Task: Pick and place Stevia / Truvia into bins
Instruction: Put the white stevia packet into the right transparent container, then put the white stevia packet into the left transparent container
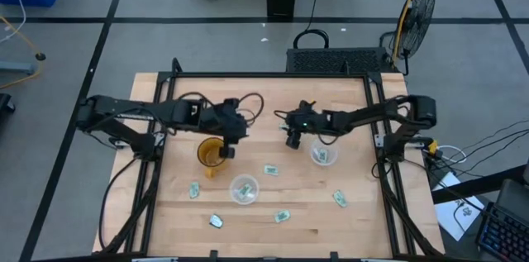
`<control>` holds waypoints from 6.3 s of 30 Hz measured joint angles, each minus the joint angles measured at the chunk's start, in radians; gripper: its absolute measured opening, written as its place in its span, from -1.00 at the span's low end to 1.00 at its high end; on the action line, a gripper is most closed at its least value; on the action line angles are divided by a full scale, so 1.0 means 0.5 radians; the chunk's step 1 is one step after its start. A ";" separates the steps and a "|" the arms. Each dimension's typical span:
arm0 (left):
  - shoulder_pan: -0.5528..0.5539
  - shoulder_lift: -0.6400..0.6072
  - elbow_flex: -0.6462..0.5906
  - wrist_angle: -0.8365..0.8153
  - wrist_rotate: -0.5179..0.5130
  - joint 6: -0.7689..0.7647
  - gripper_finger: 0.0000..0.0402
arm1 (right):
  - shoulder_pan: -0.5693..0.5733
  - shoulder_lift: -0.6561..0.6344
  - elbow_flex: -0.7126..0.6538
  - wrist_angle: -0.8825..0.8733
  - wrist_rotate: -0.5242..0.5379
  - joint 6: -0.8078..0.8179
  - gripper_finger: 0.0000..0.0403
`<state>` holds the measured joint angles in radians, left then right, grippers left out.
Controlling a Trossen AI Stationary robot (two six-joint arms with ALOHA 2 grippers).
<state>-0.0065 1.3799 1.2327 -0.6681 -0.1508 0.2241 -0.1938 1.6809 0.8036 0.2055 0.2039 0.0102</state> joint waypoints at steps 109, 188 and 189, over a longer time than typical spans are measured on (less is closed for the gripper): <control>0.113 0.041 -0.002 0.018 0.095 -0.153 -0.36 | 0.479 -1.001 -0.159 -1.113 -0.150 0.426 -0.47; -1.272 -0.425 -1.450 0.108 0.119 -2.636 -0.36 | 0.402 -0.324 -0.141 0.149 -0.884 0.216 -0.23; -1.272 -0.427 -1.483 0.136 0.155 -2.647 -0.36 | 0.402 -0.324 -0.141 0.149 -0.883 0.216 -0.23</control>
<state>-0.6426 1.1666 0.4910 -0.5999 -0.0735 -1.0997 0.0071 1.5188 0.7330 0.2798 -0.2379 0.1181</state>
